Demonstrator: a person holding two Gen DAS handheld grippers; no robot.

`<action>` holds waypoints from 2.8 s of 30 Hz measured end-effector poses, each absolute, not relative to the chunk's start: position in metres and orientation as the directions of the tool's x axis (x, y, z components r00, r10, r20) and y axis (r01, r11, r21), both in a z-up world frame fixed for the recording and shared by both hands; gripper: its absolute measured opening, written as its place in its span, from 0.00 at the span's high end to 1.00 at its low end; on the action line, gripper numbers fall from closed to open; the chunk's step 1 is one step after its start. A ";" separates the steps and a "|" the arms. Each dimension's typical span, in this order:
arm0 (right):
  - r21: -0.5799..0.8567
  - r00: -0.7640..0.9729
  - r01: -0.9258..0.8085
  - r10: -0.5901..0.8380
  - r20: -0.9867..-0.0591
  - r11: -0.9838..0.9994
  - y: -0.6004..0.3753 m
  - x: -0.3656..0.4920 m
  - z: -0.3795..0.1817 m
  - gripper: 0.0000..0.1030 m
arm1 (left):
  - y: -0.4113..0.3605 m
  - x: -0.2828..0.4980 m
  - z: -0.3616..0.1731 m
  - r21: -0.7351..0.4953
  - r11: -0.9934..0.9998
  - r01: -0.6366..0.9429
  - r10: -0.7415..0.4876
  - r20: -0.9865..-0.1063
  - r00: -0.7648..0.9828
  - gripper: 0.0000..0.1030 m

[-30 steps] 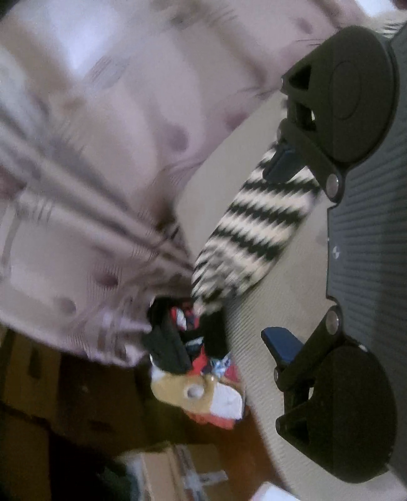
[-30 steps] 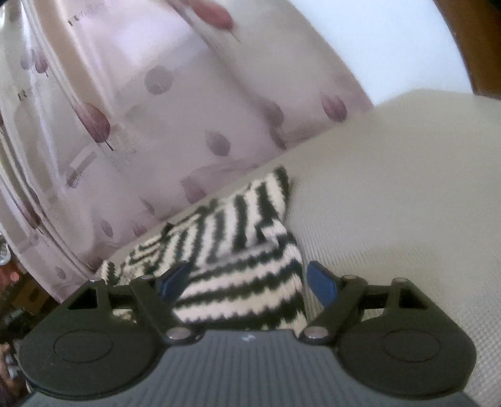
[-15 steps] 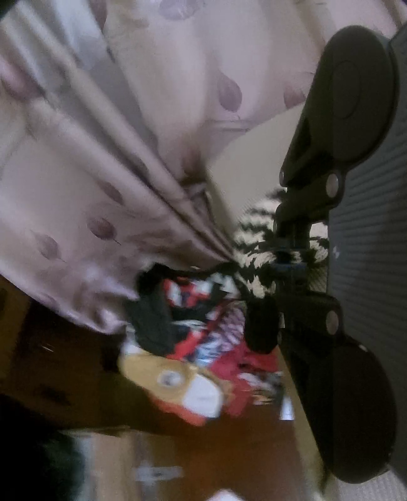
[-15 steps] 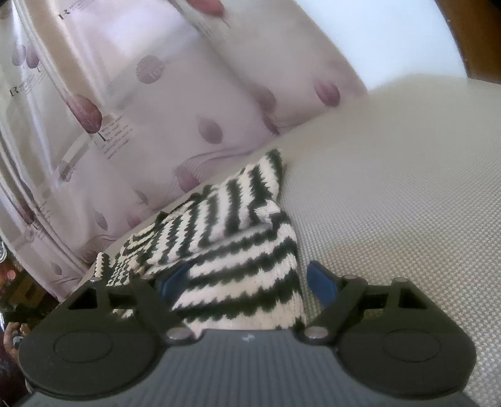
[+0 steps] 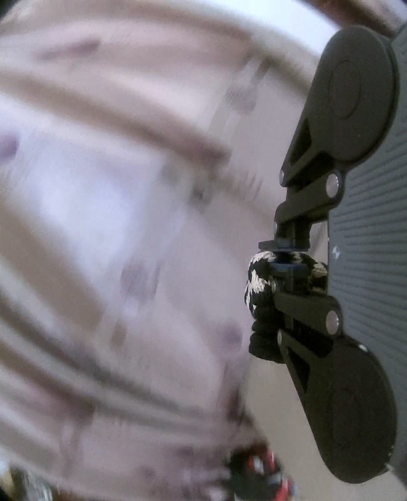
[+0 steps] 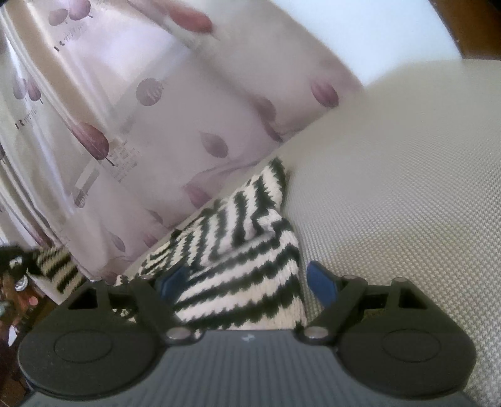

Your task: Fold small clothes

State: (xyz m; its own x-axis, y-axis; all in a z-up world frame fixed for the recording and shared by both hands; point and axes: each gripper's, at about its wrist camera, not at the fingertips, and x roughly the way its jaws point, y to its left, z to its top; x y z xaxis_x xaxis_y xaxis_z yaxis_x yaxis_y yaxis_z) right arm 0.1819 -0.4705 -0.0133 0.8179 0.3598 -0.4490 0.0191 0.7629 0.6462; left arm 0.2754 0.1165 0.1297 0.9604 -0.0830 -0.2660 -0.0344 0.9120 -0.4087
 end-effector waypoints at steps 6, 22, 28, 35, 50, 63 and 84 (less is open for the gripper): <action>0.674 0.827 0.006 0.375 -0.419 0.739 -0.474 0.180 -0.015 0.19 | -0.009 0.294 0.114 -0.355 0.923 0.149 -0.270 -0.322 0.908 0.95; 0.718 0.833 -0.037 0.418 -0.362 0.695 -0.480 0.178 -0.019 0.19 | -0.173 0.289 -0.036 -0.142 0.888 0.438 -0.454 -0.432 0.779 0.15; 0.676 0.838 -0.064 0.408 -0.363 0.734 -0.471 0.176 0.003 0.19 | -0.139 0.257 -0.024 -0.180 0.863 0.472 -0.505 -0.334 0.796 0.01; 0.478 0.789 -0.286 0.487 -0.375 0.831 -0.412 0.217 0.066 0.19 | -0.029 0.239 -0.045 -0.246 0.946 0.212 -0.292 -0.357 0.887 0.00; -0.045 0.646 -0.488 0.326 -0.691 0.872 -0.274 0.302 0.006 0.72 | 0.008 0.254 -0.078 -0.362 0.928 0.089 -0.240 -0.396 0.886 0.00; 0.425 0.747 -0.034 0.305 -0.590 0.904 -0.446 0.317 -0.002 0.85 | 0.020 0.256 -0.083 -0.432 0.901 0.035 -0.236 -0.421 0.876 0.00; 0.119 0.733 -0.241 0.261 -0.629 0.963 -0.350 0.314 0.003 0.86 | 0.025 0.260 -0.087 -0.469 0.883 -0.005 -0.233 -0.447 0.864 0.00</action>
State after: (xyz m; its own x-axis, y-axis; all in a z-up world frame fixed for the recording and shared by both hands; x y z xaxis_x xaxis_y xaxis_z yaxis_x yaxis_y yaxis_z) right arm 0.3143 -0.3498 0.0030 0.7328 0.2606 -0.6285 -0.2406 0.9633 0.1189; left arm 0.2602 0.0253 -0.0874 0.8639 -0.2327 -0.4466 -0.0046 0.8831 -0.4692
